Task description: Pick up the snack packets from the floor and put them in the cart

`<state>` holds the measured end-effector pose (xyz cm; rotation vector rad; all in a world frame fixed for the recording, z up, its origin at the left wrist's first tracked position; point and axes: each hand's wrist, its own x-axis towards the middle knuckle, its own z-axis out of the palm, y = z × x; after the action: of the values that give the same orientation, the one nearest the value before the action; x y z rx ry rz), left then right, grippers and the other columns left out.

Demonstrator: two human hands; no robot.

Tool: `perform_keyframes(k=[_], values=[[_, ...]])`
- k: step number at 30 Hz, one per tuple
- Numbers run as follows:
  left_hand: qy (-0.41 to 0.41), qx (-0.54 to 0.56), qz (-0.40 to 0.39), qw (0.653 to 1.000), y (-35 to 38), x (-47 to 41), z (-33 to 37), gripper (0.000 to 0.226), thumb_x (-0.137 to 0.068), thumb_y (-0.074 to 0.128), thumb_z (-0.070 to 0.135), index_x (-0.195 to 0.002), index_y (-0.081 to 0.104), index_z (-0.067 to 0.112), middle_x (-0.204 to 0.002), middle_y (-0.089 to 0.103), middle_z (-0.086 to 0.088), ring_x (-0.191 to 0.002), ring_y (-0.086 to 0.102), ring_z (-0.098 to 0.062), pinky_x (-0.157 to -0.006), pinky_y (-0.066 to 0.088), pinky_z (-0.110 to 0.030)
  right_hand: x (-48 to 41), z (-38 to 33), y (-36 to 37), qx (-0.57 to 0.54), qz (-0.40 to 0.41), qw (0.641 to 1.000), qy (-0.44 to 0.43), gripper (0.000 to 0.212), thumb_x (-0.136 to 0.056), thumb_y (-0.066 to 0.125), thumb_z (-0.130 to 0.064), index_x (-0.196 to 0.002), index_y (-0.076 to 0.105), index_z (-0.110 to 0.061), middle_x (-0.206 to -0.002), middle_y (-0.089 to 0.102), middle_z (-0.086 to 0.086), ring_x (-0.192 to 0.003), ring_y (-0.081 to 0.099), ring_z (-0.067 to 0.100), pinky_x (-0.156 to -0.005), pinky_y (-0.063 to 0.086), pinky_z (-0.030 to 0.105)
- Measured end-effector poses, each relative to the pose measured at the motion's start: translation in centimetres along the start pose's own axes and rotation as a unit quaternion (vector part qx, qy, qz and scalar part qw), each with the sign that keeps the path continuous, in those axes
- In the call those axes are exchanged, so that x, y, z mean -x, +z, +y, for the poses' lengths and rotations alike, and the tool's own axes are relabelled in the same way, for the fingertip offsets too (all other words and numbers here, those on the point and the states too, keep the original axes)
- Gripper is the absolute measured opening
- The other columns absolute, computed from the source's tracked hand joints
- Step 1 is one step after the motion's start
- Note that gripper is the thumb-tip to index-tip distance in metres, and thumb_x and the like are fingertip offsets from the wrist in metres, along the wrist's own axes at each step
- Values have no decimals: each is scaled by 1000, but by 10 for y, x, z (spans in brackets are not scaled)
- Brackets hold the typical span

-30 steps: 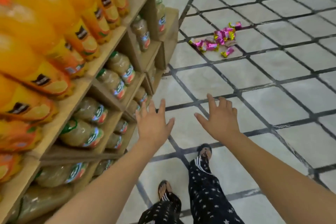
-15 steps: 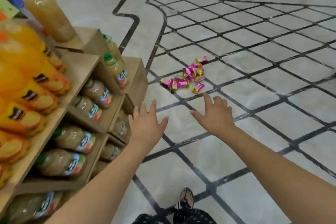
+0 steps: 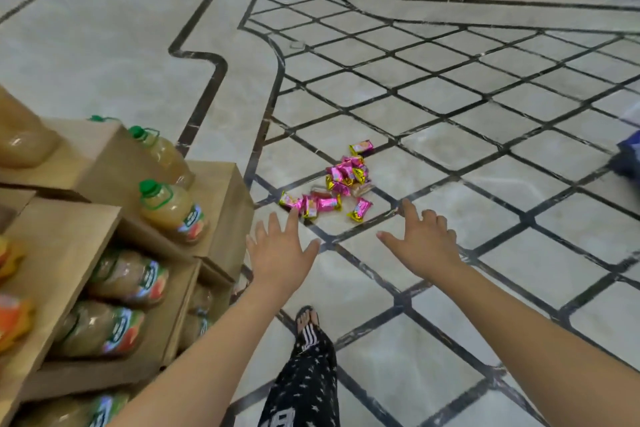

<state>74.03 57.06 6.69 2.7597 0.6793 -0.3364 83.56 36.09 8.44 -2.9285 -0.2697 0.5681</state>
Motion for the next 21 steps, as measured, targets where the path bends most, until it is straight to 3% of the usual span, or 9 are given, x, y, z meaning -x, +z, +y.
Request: perform_keyframes(k=[11,21], values=[[29,-75,-58,995,-27,-175,23,75,-97,33,64,-157,7,29,-163,13,-13,-149,12,-36,-118,18,-54,-152,-16,-29,-60,-57,993,85,84,-90,41,-69,-154,12,-23,-150,32,18,-138,28,37,-108,32,47],[27,-122,-66,990,57,-314,60,80,-94,28,71,-158,1,29,-164,9,-13,-150,8,-35,-120,14,-51,-331,19,22,13,-97,994,44,80,-91,40,-66,-152,15,-22,-146,36,19,-133,33,37,-103,35,45]])
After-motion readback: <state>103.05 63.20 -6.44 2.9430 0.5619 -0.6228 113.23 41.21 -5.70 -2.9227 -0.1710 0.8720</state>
